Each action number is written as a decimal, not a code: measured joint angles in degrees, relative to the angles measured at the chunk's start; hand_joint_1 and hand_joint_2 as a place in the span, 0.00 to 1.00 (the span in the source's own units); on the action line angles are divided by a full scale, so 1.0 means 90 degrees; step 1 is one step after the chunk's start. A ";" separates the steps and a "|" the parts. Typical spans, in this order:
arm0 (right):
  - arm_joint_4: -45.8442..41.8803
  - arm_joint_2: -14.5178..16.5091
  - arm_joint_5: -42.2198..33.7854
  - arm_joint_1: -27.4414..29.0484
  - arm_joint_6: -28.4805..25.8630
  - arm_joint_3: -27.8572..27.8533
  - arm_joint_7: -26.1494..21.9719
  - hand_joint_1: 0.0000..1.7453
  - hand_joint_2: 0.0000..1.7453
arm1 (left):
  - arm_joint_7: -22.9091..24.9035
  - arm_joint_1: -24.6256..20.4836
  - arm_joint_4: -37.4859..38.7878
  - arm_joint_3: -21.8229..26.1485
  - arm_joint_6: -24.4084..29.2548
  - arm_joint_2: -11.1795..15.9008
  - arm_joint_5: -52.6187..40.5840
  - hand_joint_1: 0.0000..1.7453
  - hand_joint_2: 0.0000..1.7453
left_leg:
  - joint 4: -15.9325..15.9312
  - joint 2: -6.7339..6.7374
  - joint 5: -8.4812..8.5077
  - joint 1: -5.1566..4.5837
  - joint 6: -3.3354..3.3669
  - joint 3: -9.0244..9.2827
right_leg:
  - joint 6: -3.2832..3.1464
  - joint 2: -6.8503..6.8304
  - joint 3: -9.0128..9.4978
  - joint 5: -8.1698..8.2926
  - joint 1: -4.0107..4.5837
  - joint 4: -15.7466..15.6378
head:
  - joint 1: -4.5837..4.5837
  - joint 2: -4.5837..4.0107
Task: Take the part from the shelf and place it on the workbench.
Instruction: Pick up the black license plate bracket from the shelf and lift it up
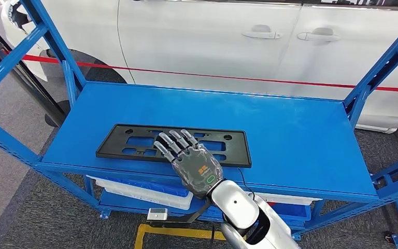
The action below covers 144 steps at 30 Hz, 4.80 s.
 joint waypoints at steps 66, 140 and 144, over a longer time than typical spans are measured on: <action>0.1631 0.0207 0.0826 -0.0131 -0.0151 -0.0668 0.1219 0.00 1.00 | -0.0473 -0.0204 0.0327 0.0791 0.0026 0.0000 -0.0159 0.00 0.00 | 0.0000 0.0001 0.0000 0.0000 -0.0001 0.0000 | 0.0000 -0.0001 0.0001 0.0000 0.0000 0.0001 | -0.0001 0.0000; 0.1532 -0.0828 0.0831 0.0270 0.0220 -0.0424 0.1815 0.00 1.00 | -0.0454 0.0269 -0.0158 0.0996 -0.0361 -0.0002 0.0684 0.00 0.00 | 0.0638 0.0031 -0.0353 0.0088 -0.0275 -0.0089 | -0.0227 0.0012 -0.0293 0.0279 -0.0044 0.0114 | -0.0052 0.0001; 0.1497 -0.0826 0.0831 0.0332 0.0173 -0.0477 0.1581 0.00 1.00 | -0.0458 0.0270 -0.0158 0.0993 -0.0362 -0.0003 0.0606 0.00 0.00 | -0.0051 0.0057 -0.0188 0.0053 -0.0178 0.0146 | -0.0151 0.0028 -0.0228 0.0174 -0.0008 0.0123 | -0.0050 0.0001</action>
